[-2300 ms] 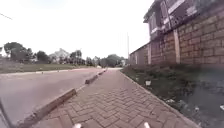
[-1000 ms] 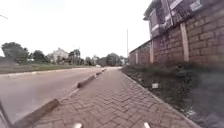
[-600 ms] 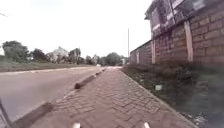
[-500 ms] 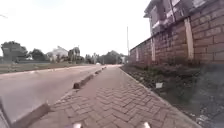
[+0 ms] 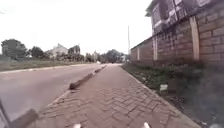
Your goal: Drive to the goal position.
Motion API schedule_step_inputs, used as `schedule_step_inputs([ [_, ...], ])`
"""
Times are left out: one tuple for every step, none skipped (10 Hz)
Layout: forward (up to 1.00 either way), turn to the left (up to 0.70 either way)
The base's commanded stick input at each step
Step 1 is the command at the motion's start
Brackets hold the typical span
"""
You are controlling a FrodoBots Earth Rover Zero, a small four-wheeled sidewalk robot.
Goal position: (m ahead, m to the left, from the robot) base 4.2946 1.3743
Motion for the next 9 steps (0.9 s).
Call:
schedule_step_inputs([
  [0.5,0.0],
  [0.5,0.0],
  [0.5,0.0],
  [0.5,0.0],
  [0.5,0.0],
  [0.5,0.0],
  [0.5,0.0],
  [0.5,0.0],
  [0.5,0.0],
])
